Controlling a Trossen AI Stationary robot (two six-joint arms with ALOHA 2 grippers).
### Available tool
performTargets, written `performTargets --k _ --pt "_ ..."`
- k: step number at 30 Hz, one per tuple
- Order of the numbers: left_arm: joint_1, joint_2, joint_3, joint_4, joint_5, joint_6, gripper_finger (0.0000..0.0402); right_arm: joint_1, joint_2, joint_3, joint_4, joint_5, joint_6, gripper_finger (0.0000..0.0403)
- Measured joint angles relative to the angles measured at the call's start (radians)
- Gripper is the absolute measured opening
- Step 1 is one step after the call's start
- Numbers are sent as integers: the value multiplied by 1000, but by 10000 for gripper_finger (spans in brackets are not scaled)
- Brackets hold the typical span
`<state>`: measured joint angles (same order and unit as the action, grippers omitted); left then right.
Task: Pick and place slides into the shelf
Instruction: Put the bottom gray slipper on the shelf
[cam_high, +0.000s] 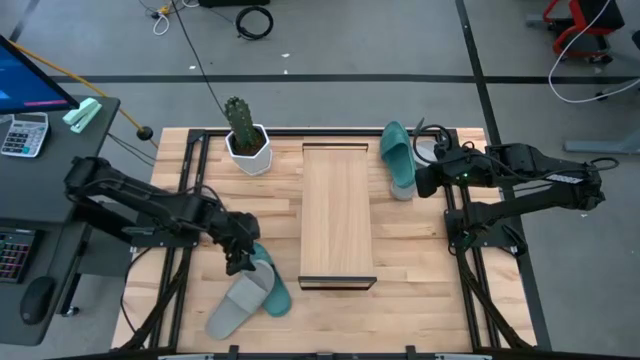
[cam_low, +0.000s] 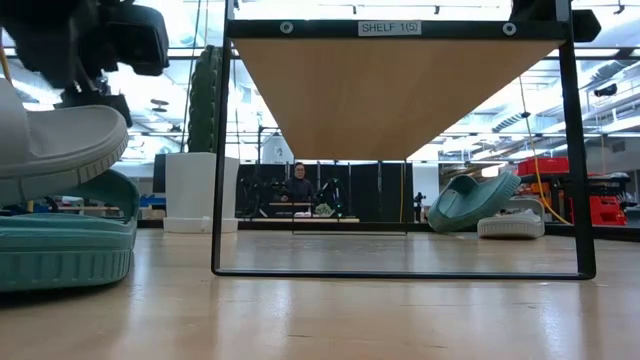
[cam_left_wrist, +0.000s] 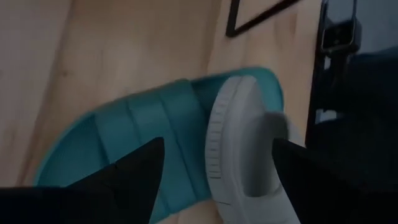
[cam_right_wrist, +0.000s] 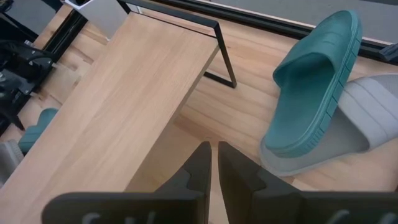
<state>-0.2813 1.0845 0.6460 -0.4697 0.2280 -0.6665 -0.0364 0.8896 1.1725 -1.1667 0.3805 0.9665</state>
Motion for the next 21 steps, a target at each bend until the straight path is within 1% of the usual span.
performTargets --k 4,21 --pt "-5 27 0 3 50 0 300 0 0 0 0 0 0 37" --pt "11 14 1 -1 82 47 298 0 0 0 0 1 -17 34"
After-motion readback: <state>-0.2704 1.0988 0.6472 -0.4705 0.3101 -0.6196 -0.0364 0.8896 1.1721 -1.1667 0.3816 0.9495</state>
